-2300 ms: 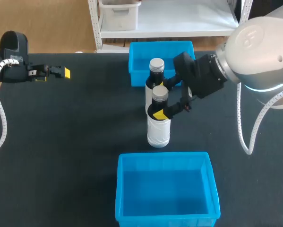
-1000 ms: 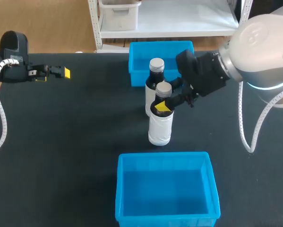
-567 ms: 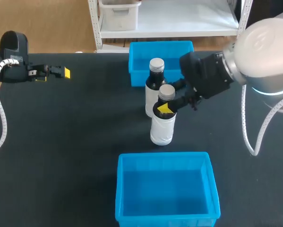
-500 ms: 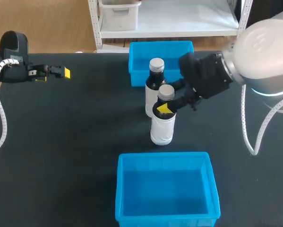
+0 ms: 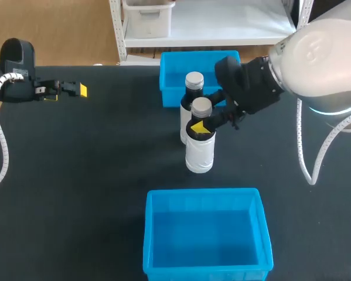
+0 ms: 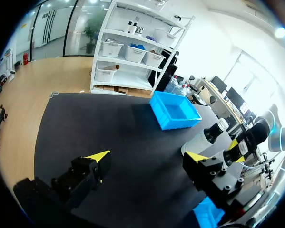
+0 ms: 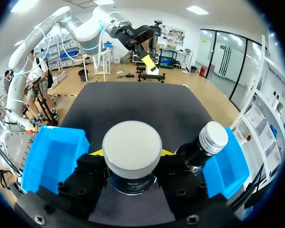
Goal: Pick up the bottle, and place it in the far bin if it is heavy, or in the near bin if it is light.
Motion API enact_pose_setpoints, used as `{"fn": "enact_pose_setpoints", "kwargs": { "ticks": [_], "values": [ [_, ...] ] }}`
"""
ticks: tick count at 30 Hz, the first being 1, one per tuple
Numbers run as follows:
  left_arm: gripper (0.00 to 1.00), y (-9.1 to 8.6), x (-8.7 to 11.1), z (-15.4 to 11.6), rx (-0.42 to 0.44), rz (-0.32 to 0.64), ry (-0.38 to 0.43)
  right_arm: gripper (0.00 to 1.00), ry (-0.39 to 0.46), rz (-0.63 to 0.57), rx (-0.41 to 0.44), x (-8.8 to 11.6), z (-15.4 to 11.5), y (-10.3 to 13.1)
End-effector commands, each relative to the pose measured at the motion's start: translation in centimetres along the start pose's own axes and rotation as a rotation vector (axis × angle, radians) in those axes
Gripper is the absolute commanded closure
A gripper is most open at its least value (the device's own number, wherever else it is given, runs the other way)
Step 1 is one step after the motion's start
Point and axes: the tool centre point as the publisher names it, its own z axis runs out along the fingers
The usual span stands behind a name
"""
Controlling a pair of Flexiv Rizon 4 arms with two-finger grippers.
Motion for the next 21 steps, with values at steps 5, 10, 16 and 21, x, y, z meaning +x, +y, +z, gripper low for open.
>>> {"fn": "enact_pose_setpoints", "kwargs": {
  "ticks": [5,10,16,21],
  "values": [
    [0.0,0.0,0.0,0.0,0.0,0.0,0.0,1.0,0.007,0.009,0.012,0.3,-1.2,-0.5],
    [0.0,0.0,0.0,0.0,0.0,0.0,0.0,1.0,0.01,0.017,0.021,0.6,-1.5,-0.8],
    [0.0,0.0,0.0,0.0,0.0,0.0,0.0,1.0,0.017,0.012,0.035,0.9,-2.4,-1.1],
    [0.0,0.0,0.0,0.0,0.0,0.0,0.0,1.0,0.013,0.014,0.044,0.8,-3.4,-1.3]
  ]
}}
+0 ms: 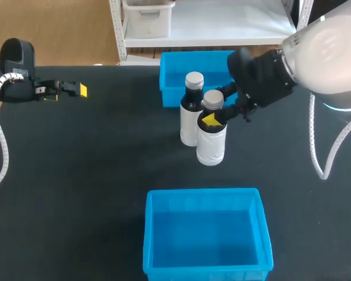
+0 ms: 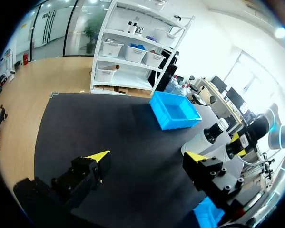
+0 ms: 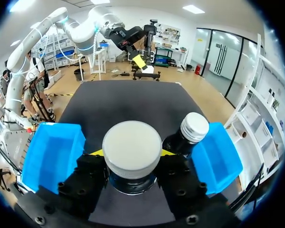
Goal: Pick up the bottle, and place it in the far bin if it is heavy, or in the near bin if it is light.
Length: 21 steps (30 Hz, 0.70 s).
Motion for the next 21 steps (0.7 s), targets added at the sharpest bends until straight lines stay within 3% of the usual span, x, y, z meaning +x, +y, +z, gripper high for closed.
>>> {"fn": "enact_pose_setpoints", "kwargs": {
  "ticks": [1,21],
  "values": [
    [0.0,0.0,0.0,0.0,0.0,0.0,0.0,1.0,-0.001,0.0,0.005,-0.2,-1.2,0.1],
    [0.0,0.0,0.0,0.0,0.0,0.0,0.0,1.0,-0.004,0.012,0.023,0.3,-3.2,-0.9]
  ]
}}
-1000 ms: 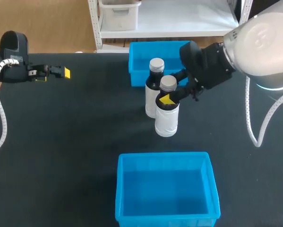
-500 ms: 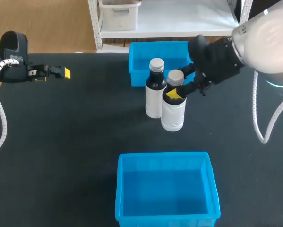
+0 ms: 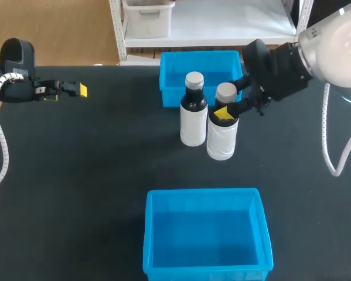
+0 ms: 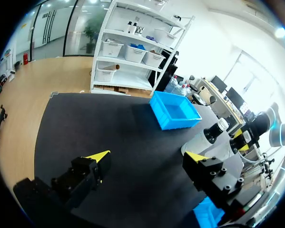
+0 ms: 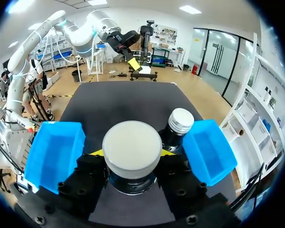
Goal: Pick up the bottle, and place it in the far bin if it is heavy, or in the near bin if it is light.
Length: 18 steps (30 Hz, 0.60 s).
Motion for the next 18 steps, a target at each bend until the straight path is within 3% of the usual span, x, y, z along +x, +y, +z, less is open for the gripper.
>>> {"fn": "enact_pose_setpoints", "kwargs": {
  "ticks": [1,18],
  "values": [
    [0.0,0.0,0.0,0.0,0.0,0.0,0.0,1.0,0.0,0.0,0.003,-0.2,-0.7,-0.2],
    [0.0,0.0,0.0,0.0,0.0,0.0,0.0,1.0,0.005,-0.001,0.032,0.1,-2.2,-1.9]
  ]
}}
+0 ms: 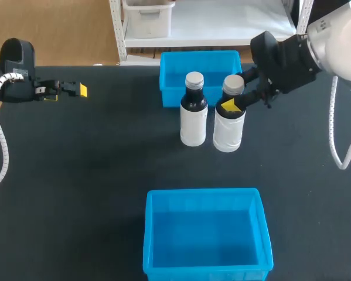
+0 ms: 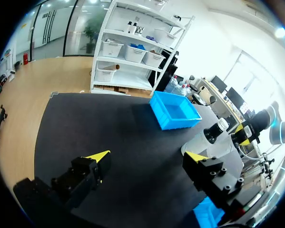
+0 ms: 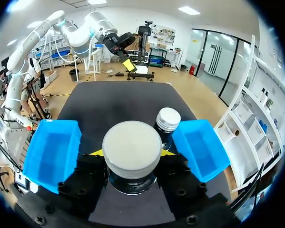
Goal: Pick up the bottle, and place it in the far bin if it is heavy, or in the near bin if it is light.
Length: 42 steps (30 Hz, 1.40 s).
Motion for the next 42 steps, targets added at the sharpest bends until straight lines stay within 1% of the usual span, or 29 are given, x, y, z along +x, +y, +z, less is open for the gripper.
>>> {"fn": "enact_pose_setpoints", "kwargs": {
  "ticks": [1,11,26,34,41,42],
  "values": [
    [0.0,0.0,0.0,0.0,0.0,0.0,0.0,1.0,0.001,0.005,0.004,-0.1,-0.6,-0.5],
    [0.0,0.0,0.0,0.0,0.0,0.0,0.0,1.0,0.005,0.016,0.019,0.4,-1.7,-2.0],
    [0.0,0.0,0.0,0.0,0.0,0.0,0.0,1.0,0.007,0.005,0.052,0.4,-3.5,-3.5],
    [0.0,0.0,0.0,0.0,0.0,0.0,0.0,1.0,-0.012,0.044,0.028,0.6,-4.8,-3.9],
    [0.0,0.0,0.0,0.0,0.0,0.0,0.0,1.0,-0.008,0.037,0.021,1.2,-6.1,-3.8],
    [0.0,0.0,0.0,0.0,0.0,0.0,0.0,1.0,0.0,0.018,0.041,1.3,-6.3,-3.8]
  ]
}}
